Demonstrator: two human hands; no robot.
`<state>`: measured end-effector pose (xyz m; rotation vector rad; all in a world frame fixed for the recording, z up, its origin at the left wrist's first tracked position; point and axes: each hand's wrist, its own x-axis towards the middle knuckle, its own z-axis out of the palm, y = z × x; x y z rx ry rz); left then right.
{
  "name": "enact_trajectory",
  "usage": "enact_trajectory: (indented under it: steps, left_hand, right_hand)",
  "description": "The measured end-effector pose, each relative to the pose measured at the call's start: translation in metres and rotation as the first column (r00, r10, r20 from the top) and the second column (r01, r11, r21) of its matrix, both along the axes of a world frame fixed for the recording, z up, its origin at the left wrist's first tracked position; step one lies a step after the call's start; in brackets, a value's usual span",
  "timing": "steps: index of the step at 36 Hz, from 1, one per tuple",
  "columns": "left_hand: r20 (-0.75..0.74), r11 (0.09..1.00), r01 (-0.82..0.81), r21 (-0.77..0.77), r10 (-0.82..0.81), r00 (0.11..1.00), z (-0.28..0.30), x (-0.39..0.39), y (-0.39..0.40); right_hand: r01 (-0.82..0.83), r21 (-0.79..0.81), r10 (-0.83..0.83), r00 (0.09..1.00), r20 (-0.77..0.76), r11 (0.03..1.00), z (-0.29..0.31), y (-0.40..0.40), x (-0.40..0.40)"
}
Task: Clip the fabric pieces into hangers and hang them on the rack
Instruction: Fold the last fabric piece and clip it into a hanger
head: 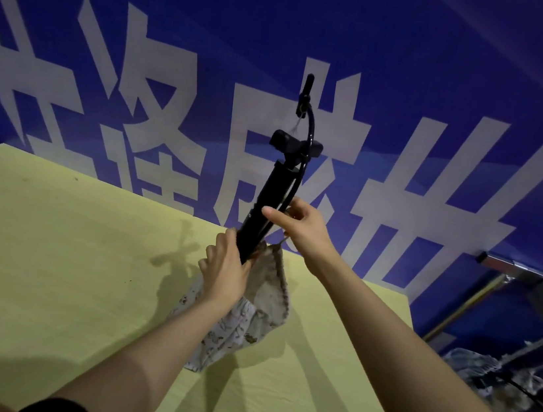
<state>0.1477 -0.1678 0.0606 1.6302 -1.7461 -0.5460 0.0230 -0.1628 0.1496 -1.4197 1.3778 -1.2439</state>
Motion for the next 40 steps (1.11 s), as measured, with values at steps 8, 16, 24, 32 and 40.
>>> enact_trajectory:
  steps: [8,16,24,32,40]
  left_hand:
    - [-0.083,0.97,0.215,-0.115,-0.225,0.971,0.024,0.014,-0.012]
    - [-0.245,0.89,0.26,-0.374,-0.365,0.898,0.098,0.014,-0.021]
    - [-0.225,0.887,0.28,-0.368,-0.377,0.898,0.098,0.016,-0.035]
    - [-0.144,0.895,0.284,-0.342,-0.349,0.926,0.086,0.013,-0.032]
    - [0.137,0.84,0.265,-0.473,-0.227,0.964,0.09,0.012,-0.03]
  right_hand:
    - [0.127,-0.092,-0.132,0.989,-0.059,0.988,0.0,-0.004,0.0]
    - [0.113,-0.111,-0.133,0.972,-0.195,0.987,-0.02,-0.001,0.003]
    - [-0.001,0.074,0.029,0.927,-0.374,0.997,-0.014,0.0,-0.007]
    - [0.161,-0.257,-0.272,0.825,-0.495,0.953,0.017,-0.007,-0.024]
    - [0.24,-0.48,-0.383,0.896,-0.225,0.844,0.056,-0.028,-0.014]
